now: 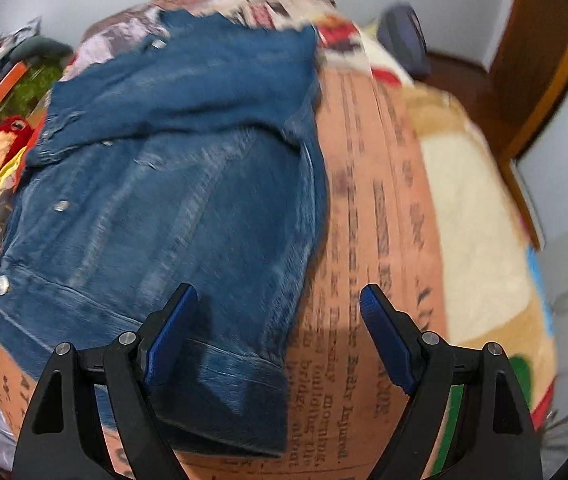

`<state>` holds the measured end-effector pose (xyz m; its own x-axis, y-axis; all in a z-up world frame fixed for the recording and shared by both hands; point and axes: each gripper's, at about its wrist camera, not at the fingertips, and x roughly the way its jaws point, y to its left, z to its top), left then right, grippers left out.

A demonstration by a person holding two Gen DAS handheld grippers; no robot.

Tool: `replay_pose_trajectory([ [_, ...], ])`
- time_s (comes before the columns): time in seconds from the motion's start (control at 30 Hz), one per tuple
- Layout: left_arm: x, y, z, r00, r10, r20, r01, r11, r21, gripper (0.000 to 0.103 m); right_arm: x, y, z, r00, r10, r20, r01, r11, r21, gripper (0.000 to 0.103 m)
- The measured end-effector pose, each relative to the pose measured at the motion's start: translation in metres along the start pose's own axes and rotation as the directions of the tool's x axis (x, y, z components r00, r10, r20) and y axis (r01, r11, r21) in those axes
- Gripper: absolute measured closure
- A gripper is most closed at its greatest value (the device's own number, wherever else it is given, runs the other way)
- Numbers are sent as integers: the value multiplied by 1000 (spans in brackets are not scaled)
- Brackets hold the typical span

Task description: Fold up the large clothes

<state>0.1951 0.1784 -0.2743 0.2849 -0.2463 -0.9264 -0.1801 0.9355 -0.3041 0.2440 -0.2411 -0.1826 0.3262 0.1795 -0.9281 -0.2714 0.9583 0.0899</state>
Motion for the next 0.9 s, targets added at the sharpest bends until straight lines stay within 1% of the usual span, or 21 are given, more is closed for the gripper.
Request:
replay_pose_trajectory([
  [0.03, 2, 1, -1, 1000, -29, -5, 29, 999, -14, 18, 6, -5, -2, 999, 34, -17, -34, 999, 30, 22],
  [0.07, 4, 2, -3, 997, -74, -8, 74, 997, -37, 24, 7, -9, -2, 998, 61, -15, -60, 997, 56, 22],
  [0.13, 3, 1, -4, 997, -78, 12, 79, 996, -42, 26, 12, -18, -2, 991, 128, -22, -125, 985, 118, 22],
  [0.17, 2, -1, -6, 997, -76, 18, 77, 997, -30, 29, 14, -20, -2, 988, 154, -28, -149, 980, 134, 24],
  [0.2, 0, -1, -7, 997, -69, 23, 70, 997, -21, 36, 16, -22, -1, 982, 186, -30, -180, 972, 148, 31],
  [0.23, -2, -3, -9, 998, -56, 27, 56, 998, -9, 40, 16, -24, -1, 975, 221, -28, -214, 964, 157, 38],
  [0.27, -6, -4, -11, 998, -45, 32, 44, 999, 9, 46, 15, -23, -1, 972, 235, -24, -228, 962, 153, 42],
  [0.3, -11, -6, -14, 999, -30, 41, 29, 999, 27, 52, 14, -22, -1, 969, 247, -24, -241, 960, 144, 51],
  [0.33, -16, -5, -13, 999, -22, 48, 20, 999, 41, 54, 12, -19, -1, 966, 258, -23, -253, 959, 131, 59],
  [0.37, -21, -6, -15, 998, -3, 56, 0, 998, 60, 62, 9, -15, -1, 964, 264, -24, -259, 959, 115, 62],
  [0.4, -22, -6, -14, 998, 2, 55, -6, 998, 67, 65, 8, -12, -1, 965, 260, -26, -256, 961, 102, 66],
  [0.43, -24, -6, -15, 999, 0, 54, -4, 997, 71, 66, 8, -9, 0, 966, 258, -25, -255, 963, 90, 73],
  [0.47, -25, -6, -15, 999, 1, 54, -4, 998, 67, 69, 7, -5, 1, 967, 254, -25, -252, 965, 78, 76],
  [0.53, -25, -4, -12, 999, 6, 53, -9, 998, 60, 74, 8, -3, 5, 972, 236, -25, -234, 970, 66, 87],
  [0.6, -29, -4, -6, 998, 11, 62, -14, 999, 52, 81, 4, -1, 8, 973, 232, -15, -231, 971, 56, 89],
  [0.63, -33, -4, -4, 998, 7, 68, -10, 999, 47, 82, 0, 1, 11, 973, 232, -3, -232, 971, 51, 89],
  [0.67, -40, -5, -2, 996, -18, 82, 15, 999, 47, 88, -3, 2, 14, 973, 231, 11, -231, 972, 41, 89],
  [0.7, -44, -7, -1, 995, -31, 98, 26, 998, 52, 88, -6, 3, 17, 973, 228, 30, -229, 973, 29, 89],
  [0.77, -62, -16, 6, 988, -24, 152, 12, 997, 82, 89, -17, 6, 21, 972, 224, 76, -224, 974, 2, 90],
  [0.83, -76, -24, 13, 980, -28, 195, 8, 995, 103, 89, -26, 9, 28, 966, 227, 122, -226, 974, -18, 90],
  [0.9, -92, -31, 24, 971, -31, 238, 3, 993, 116, 89, -32, 11, 37, 960, 237, 149, -236, 971, -28, 90],
])
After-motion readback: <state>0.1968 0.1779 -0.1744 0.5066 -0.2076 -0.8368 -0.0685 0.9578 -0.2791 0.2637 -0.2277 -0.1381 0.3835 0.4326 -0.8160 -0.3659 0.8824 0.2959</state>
